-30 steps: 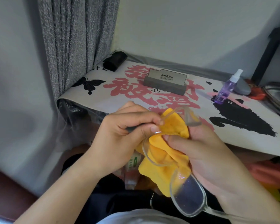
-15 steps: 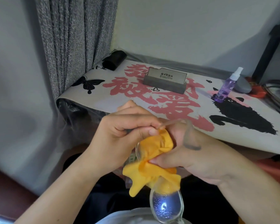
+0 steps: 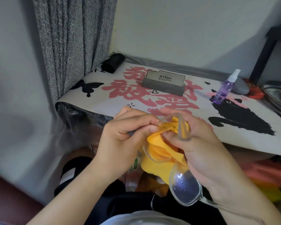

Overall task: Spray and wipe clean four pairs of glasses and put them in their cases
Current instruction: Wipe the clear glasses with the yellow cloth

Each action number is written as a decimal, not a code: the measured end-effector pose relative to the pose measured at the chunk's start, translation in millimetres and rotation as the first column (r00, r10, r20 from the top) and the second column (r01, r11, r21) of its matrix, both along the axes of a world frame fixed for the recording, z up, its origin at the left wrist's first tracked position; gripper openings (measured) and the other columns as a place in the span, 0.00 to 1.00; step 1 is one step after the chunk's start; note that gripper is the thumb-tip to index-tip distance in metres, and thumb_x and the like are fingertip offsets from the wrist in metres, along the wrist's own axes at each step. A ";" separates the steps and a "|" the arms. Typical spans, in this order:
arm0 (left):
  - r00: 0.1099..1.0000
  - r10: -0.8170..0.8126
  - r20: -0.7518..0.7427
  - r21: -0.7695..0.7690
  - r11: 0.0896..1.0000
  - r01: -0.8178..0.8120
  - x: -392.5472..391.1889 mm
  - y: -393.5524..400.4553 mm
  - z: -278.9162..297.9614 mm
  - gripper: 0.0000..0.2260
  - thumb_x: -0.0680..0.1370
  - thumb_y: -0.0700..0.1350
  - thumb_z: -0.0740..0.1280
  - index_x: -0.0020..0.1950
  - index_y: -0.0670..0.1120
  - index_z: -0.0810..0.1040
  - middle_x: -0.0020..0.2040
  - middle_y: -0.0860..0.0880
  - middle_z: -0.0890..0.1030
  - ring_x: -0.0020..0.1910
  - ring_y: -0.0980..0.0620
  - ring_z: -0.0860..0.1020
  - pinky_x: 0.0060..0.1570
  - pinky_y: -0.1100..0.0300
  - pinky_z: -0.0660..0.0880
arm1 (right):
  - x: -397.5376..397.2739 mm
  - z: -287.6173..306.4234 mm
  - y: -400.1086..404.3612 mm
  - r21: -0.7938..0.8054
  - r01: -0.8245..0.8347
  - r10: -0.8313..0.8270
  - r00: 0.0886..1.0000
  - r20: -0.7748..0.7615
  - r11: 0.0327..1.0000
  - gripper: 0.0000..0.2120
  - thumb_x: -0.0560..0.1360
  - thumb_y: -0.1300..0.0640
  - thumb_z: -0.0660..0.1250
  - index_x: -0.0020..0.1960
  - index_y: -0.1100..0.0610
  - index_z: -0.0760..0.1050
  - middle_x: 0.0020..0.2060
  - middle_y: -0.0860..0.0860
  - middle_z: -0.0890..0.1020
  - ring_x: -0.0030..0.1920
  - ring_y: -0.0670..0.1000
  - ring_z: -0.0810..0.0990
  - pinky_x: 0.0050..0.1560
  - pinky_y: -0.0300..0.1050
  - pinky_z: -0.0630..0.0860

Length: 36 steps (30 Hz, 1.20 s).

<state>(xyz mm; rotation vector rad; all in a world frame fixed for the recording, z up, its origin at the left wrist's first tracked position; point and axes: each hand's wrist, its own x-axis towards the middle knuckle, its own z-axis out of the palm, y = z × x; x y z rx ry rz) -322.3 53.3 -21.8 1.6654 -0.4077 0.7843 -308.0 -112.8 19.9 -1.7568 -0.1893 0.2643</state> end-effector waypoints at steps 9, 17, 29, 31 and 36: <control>0.998 -0.030 0.064 -0.081 0.996 0.035 2.2 -3.6 -4.8 0.15 0.77 0.39 0.69 0.46 0.61 0.83 0.44 0.58 0.83 0.46 0.36 0.78 0.50 0.39 0.75 | 50.0 39.4 -30.2 -0.408 0.528 -0.199 0.759 0.620 0.745 0.19 0.77 0.57 0.70 0.66 0.49 0.70 0.52 0.52 0.78 0.58 0.63 0.76 0.58 0.54 0.73; 0.999 0.043 0.027 -0.132 0.990 -0.039 6.6 -0.1 -10.8 0.08 0.76 0.44 0.72 0.49 0.57 0.86 0.47 0.58 0.85 0.49 0.47 0.80 0.52 0.58 0.75 | 11.4 26.6 -11.5 -0.359 -0.280 0.360 0.915 0.181 0.891 0.08 0.74 0.45 0.73 0.48 0.47 0.78 0.39 0.43 0.81 0.38 0.42 0.79 0.43 0.34 0.75; 0.993 -0.073 0.089 0.015 0.997 0.072 -0.4 0.9 -1.0 0.04 0.78 0.44 0.70 0.49 0.47 0.84 0.45 0.52 0.84 0.46 0.41 0.77 0.47 0.45 0.74 | 20.9 12.5 -9.0 0.037 -0.466 0.466 0.871 -0.159 0.884 0.15 0.70 0.64 0.75 0.56 0.65 0.78 0.44 0.58 0.84 0.44 0.53 0.83 0.46 0.49 0.79; 0.992 -0.095 0.086 0.059 0.994 0.090 -2.2 -2.4 -1.9 0.05 0.78 0.43 0.70 0.48 0.45 0.85 0.45 0.50 0.84 0.46 0.42 0.77 0.47 0.45 0.74 | 17.5 11.3 -5.0 0.007 -0.552 0.546 0.822 -0.165 0.834 0.11 0.72 0.66 0.75 0.54 0.65 0.80 0.42 0.60 0.82 0.45 0.52 0.81 0.47 0.47 0.76; 0.985 -0.171 -0.010 -0.016 0.985 0.170 -0.7 -1.3 -0.2 0.04 0.76 0.42 0.71 0.48 0.48 0.86 0.45 0.54 0.84 0.47 0.44 0.77 0.49 0.51 0.74 | 13.8 13.9 1.6 -0.094 -0.518 0.514 0.855 -0.066 0.850 0.05 0.76 0.56 0.73 0.41 0.51 0.82 0.34 0.52 0.81 0.39 0.50 0.78 0.41 0.51 0.74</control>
